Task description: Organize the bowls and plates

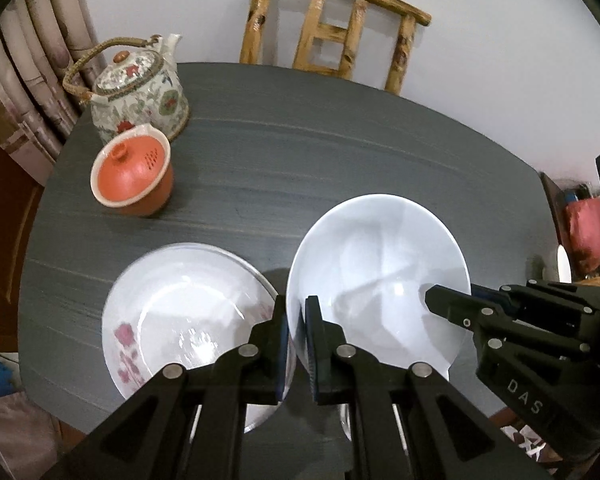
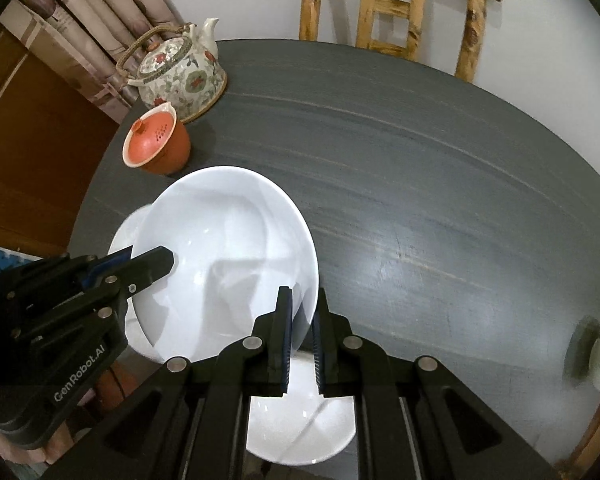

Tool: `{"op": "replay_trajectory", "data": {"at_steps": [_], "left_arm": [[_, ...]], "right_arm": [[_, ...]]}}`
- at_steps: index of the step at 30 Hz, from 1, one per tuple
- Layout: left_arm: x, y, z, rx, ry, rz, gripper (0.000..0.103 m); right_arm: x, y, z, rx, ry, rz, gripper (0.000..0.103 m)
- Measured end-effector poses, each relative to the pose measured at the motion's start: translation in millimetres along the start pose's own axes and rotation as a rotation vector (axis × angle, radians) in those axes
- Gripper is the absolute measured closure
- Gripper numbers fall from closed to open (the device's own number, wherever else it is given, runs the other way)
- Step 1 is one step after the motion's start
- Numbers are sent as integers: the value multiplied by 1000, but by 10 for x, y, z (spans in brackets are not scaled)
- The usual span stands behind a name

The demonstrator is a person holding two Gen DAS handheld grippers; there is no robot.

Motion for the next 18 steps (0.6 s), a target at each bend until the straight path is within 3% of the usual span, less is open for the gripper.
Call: {"op": "replay_trajectory", "data": {"at_steps": [18], "left_arm": [[188,638,-385,56,-1,58,95]], "right_arm": [[-13,805,-232,40,15,33,92]]}}
Point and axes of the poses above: each gripper's, at about its wrist camera, not at the fingertips, and x roughly the way its jaws point, z to its left, y to its underside, the point moved 3 cm from there along x, roughly the way its jaws point, and after that the axes turned 10 degrees about y, right-handed, at the moved point
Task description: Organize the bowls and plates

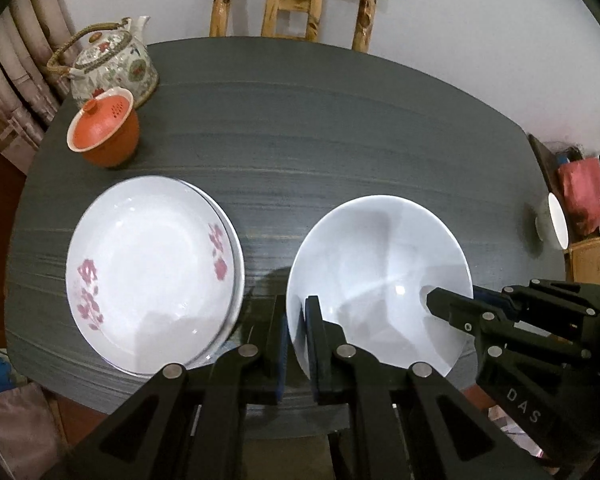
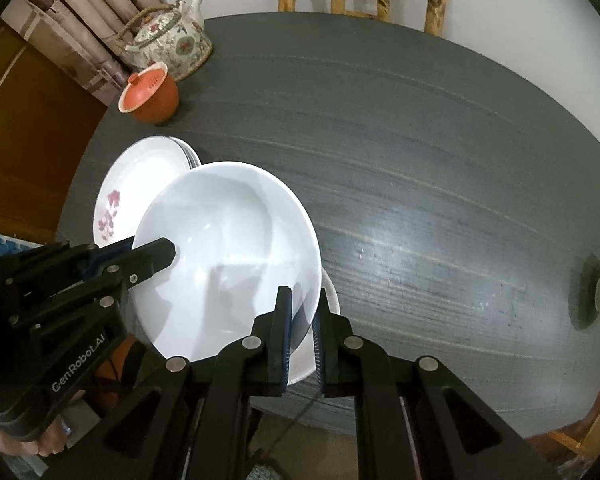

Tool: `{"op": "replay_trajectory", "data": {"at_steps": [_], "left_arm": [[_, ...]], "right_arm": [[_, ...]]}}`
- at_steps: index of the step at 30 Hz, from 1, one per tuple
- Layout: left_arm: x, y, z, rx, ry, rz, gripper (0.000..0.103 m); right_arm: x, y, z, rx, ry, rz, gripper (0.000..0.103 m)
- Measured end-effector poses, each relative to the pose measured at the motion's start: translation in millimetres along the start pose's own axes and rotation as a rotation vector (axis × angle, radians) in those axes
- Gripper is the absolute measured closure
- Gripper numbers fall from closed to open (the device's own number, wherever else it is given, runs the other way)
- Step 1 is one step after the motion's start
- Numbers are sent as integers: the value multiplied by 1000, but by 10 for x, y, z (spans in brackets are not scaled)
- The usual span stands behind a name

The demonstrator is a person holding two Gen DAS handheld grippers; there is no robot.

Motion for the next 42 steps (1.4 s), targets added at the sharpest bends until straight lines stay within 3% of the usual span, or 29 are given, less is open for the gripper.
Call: {"op": "replay_trajectory", "data": {"at_steps": [14,42], "left_arm": [[225,209,-74,16,-24,46,94],[340,330,-167,64,-81,40,93]], "right_arm": [[196,213,-41,15,4,48,92],[297,306,-31,11,23,62,86]]}}
Point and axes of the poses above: each gripper's, at about its wrist camera, not at the fingertips, and x roughly the way its jaws point, z to its left, y to its underside, the point moved 3 cm from there along x, roughly the way its jaws point, and after that the axes turned 10 degrees about y, right-handed, at the moved point
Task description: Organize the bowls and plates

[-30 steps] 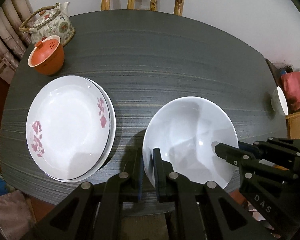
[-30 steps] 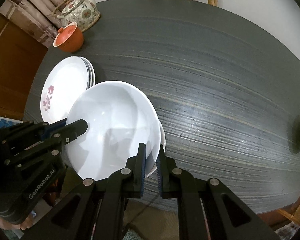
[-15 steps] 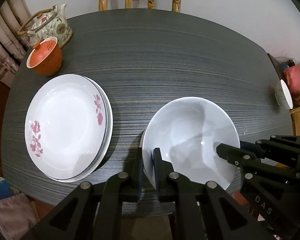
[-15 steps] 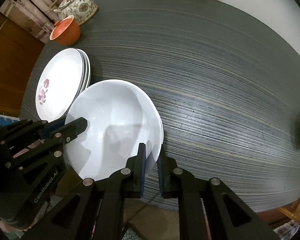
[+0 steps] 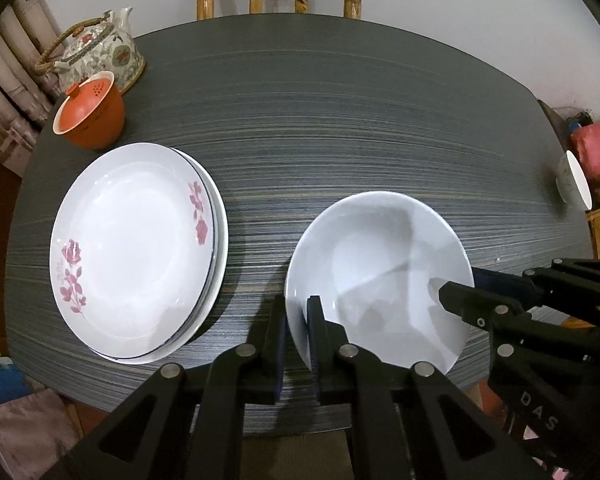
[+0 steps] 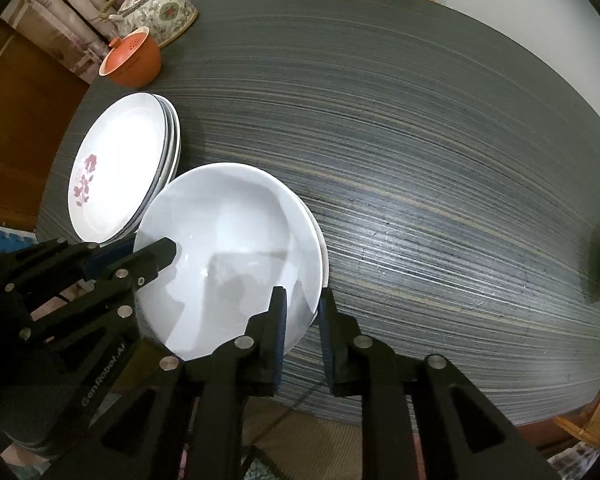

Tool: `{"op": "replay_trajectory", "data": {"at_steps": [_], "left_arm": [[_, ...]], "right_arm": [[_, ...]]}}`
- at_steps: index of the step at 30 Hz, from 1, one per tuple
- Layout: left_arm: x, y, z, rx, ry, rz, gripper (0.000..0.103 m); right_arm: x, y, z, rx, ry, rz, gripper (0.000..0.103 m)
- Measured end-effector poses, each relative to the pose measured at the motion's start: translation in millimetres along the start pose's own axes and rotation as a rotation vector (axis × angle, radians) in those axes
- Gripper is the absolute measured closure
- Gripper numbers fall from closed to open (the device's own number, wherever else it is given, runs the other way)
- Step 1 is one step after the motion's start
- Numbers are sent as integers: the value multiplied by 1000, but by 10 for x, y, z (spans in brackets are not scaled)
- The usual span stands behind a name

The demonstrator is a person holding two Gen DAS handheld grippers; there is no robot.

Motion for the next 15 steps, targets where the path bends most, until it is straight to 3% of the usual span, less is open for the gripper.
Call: {"op": "replay_trajectory", "data": {"at_steps": [15], "left_arm": [[-12,-44,43,11,12,6,92]], "right_arm": [[32,-4,-13,1,-11,5,85]]}}
Point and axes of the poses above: each gripper's, at about its wrist camera, not at the fingertips, and x roughly the way its jaws point, z to its left, y to its underside, the point moved 3 cm from there along x, roughly the way its jaws point, and after that the axes turned 10 degrees about y, right-handed, at the moved point
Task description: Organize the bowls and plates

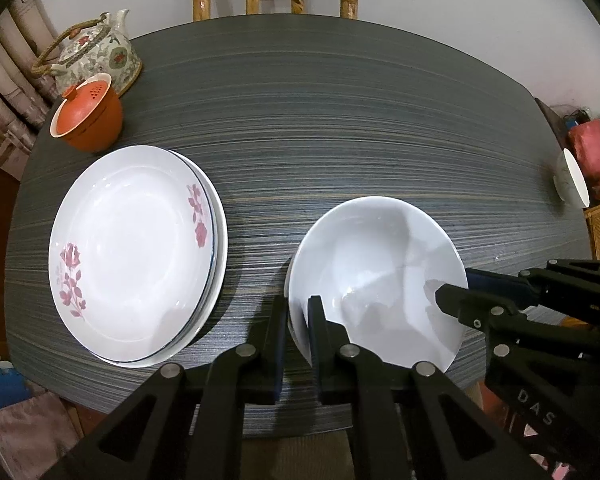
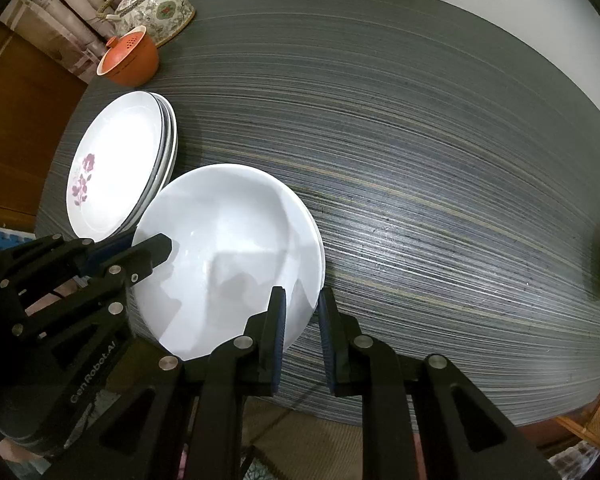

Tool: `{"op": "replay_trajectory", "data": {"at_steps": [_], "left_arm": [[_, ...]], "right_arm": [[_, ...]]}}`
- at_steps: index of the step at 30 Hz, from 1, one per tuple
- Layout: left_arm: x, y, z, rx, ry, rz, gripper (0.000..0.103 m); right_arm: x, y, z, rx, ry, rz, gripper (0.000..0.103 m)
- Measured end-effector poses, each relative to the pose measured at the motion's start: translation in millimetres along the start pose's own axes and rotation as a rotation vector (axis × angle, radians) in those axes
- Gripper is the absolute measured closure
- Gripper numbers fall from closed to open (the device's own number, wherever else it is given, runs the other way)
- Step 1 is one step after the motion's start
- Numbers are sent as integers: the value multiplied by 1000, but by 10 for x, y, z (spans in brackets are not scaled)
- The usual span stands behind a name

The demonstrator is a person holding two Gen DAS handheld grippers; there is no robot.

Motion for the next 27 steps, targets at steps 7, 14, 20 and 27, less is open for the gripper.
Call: {"op": "replay_trajectory", "data": {"at_steps": [7,14,20,27], "left_arm": [[-147,-78,-10,24,-4,-57,92],[-258,-121,123,-7,17,-79,92],[-231,-81,256,-59,68,-58,86],[-177,-43,284,-76,127,-67,86]], "right_arm": [[10,-4,10,-6,-3,3,81],[-1,3,-21,0,-17,5,79],[-65,-21,-90,17,-48,-6,75],[-81,-43,-159,39,-56,-14,70]]}}
Point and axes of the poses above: each gripper's, at about its wrist camera, not at the fingertips, and x roughly the way its jaws point, z to its left, y to its underside, the point moved 3 cm from there along x, roughly the way its jaws point, and after that the axes turned 10 degrees about y, right-handed, at the moved point
